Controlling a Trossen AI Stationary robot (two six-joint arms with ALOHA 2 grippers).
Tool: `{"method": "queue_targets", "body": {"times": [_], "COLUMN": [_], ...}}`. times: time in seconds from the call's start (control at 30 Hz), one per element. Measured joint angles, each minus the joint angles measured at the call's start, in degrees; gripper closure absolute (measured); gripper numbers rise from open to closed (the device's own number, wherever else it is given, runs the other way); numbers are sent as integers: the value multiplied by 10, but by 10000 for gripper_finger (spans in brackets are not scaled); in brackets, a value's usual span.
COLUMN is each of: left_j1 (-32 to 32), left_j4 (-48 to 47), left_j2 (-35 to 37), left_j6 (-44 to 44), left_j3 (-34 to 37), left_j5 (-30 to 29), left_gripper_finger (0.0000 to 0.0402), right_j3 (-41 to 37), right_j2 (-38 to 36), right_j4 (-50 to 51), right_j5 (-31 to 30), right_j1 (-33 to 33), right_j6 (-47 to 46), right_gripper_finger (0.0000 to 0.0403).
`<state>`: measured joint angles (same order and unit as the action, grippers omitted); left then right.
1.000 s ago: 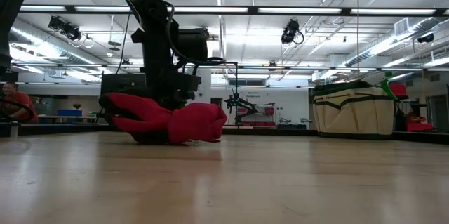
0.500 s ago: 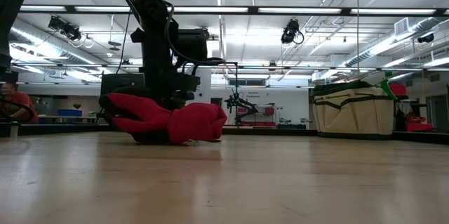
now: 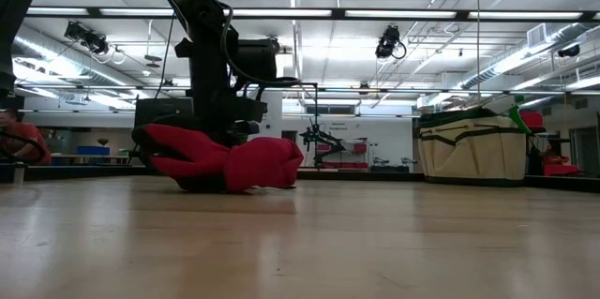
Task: Pick & Place Garden tools in Gardening bag
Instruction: Put the green shear scissors into the gardening bag
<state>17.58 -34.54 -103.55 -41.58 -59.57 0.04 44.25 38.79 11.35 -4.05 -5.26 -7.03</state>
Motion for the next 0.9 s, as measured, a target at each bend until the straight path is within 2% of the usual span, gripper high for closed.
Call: {"method": "queue_targets", "body": {"times": [0.33, 0.9], "left_j1": [-1, 10], "left_j4": [-21, -79], "left_j2": [1, 1], "left_j6": [19, 41], "left_j3": [-14, -187], "left_j5": [-9, -19], "left_gripper_finger": [347, 347], "right_j3": [0, 0], "right_j2": [0, 0], "right_j4": [-3, -31], "right_j5": [3, 5], "right_j1": [0, 0], "right_j6": [-26, 3], "right_gripper_finger": [403, 403]}}
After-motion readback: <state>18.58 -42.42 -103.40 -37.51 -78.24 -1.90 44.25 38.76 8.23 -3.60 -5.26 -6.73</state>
